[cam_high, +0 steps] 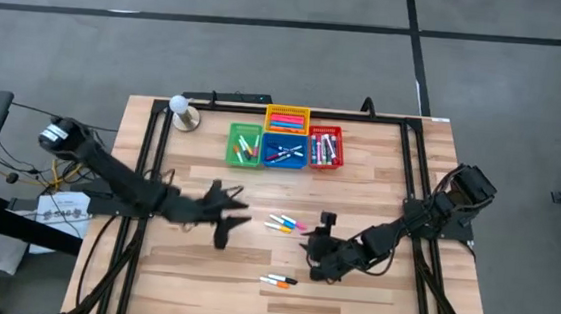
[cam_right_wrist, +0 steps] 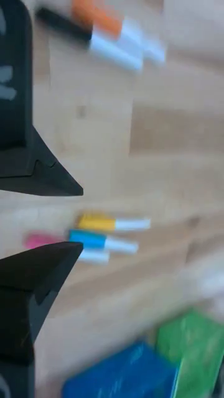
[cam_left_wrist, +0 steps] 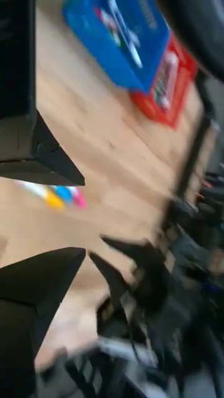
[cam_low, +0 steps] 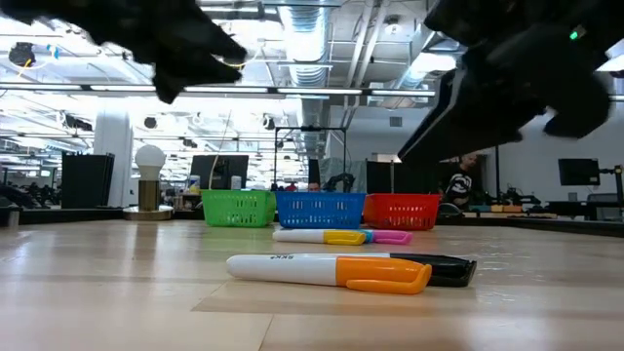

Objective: Pick & Place Markers
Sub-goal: Put the small pink highlighter pen into the green bin

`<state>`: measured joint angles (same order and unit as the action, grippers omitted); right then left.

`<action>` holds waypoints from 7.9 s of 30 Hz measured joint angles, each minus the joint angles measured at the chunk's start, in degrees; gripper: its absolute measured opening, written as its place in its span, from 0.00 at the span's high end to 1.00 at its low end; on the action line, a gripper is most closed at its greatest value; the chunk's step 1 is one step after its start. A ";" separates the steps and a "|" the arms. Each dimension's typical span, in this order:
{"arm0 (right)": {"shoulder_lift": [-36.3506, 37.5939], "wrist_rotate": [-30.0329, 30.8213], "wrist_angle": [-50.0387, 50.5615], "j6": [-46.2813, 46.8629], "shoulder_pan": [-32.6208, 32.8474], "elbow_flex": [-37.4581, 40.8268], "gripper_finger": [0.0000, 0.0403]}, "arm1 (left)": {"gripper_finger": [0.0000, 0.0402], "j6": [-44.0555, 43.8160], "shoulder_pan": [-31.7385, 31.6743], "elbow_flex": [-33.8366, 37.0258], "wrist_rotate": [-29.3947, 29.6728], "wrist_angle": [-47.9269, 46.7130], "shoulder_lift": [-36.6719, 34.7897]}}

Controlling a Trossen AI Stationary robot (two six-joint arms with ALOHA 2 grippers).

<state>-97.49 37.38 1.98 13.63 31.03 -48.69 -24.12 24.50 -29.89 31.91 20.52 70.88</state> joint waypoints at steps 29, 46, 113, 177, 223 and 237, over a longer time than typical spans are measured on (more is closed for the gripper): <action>-8.85 -10.00 -2.17 6.07 -10.46 1.57 0.71 | 0.60 11.68 11.07 -0.89 4.29 31.70 28.21; -10.80 -10.88 -3.63 6.03 -12.11 1.44 0.84 | 0.63 9.73 11.18 -0.85 4.27 31.35 28.21; 4.39 0.12 -27.78 -0.64 0.43 1.74 0.90 | 0.63 8.87 8.17 -3.04 1.69 47.37 28.16; 4.37 -4.47 -29.01 -3.63 -0.64 1.73 0.89 | 0.63 20.92 0.14 -7.45 -13.54 53.25 34.13; 4.37 -4.25 -29.01 -3.73 -0.70 1.73 0.87 | 0.87 20.90 0.12 -7.45 -9.49 53.48 34.13; 4.37 -4.69 -27.50 -5.14 -0.62 1.73 0.49 | 0.87 20.90 0.01 -7.45 -8.91 53.27 34.11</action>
<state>-93.12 32.69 -25.52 8.49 30.41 -46.96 -3.22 24.51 -37.34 23.00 73.80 104.99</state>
